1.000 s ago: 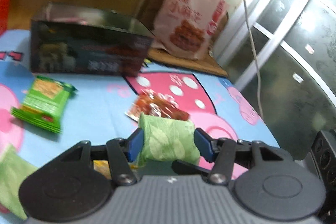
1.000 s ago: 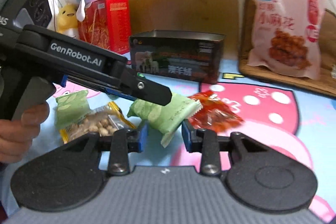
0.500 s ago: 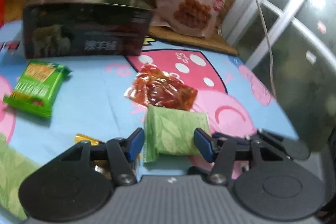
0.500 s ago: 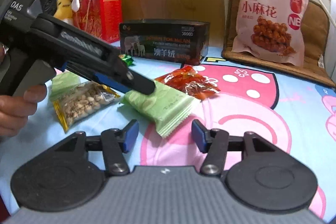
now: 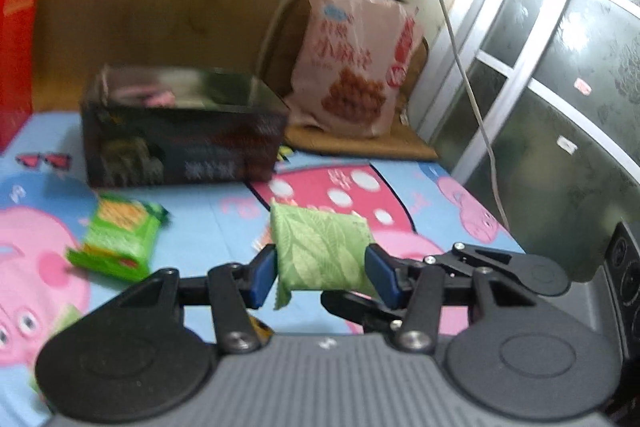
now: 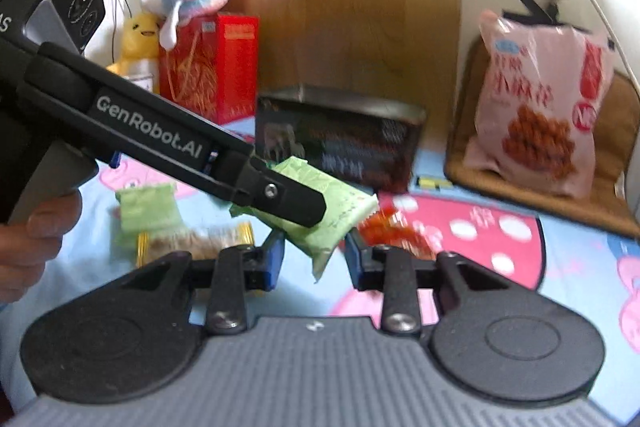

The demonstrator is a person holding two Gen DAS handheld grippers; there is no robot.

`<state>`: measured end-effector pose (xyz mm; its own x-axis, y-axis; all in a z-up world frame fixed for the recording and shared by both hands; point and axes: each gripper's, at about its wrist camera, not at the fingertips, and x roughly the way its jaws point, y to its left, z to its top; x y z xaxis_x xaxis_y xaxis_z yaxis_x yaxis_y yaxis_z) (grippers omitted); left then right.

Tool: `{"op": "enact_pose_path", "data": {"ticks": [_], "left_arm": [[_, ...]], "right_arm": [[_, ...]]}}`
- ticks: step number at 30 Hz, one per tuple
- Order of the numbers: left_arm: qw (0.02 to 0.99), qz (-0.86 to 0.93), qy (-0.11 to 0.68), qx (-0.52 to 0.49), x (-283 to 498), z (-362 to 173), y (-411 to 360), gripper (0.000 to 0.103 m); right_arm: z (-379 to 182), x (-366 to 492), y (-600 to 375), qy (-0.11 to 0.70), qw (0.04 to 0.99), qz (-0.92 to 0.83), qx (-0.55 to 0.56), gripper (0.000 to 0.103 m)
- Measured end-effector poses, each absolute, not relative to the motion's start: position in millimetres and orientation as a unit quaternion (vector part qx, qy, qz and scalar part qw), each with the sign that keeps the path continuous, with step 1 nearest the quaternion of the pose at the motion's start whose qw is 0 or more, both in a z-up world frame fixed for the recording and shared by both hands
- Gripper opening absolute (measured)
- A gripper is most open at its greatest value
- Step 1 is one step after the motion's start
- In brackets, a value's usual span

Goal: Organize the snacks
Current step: 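Place the light green pack into the tin box and release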

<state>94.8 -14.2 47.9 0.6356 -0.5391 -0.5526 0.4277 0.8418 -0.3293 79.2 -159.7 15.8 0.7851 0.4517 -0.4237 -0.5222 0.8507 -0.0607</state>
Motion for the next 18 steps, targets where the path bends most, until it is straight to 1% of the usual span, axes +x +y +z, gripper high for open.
{"op": "enact_pose_path", "data": {"ticks": [6,12,13,14,16,18], "left_arm": [[0.915,-0.236,0.313,-0.1,139,75,14,0.048],[0.92,-0.198,0.31,-0.135,208,92,34,0.048],[0.923,-0.186,0.31,-0.134,220,91,34,0.053],[0.924,-0.178,0.313,-0.132,230,89,33,0.056],[0.924,-0.164,0.32,-0.126,241,84,32,0.056],[0.922,-0.16,0.325,-0.134,239,82,38,0.056]], "right_arm": [[41,136,-138,0.192,0.937,0.282,-0.08,0.035],[64,210,-117,0.215,0.932,0.289,-0.043,0.036],[65,222,-111,0.215,0.934,0.282,-0.047,0.037],[64,231,-107,0.212,0.938,0.27,-0.055,0.04],[61,247,-100,0.212,0.946,0.237,-0.067,0.043],[57,252,-103,0.224,0.945,0.229,-0.059,0.043]]}}
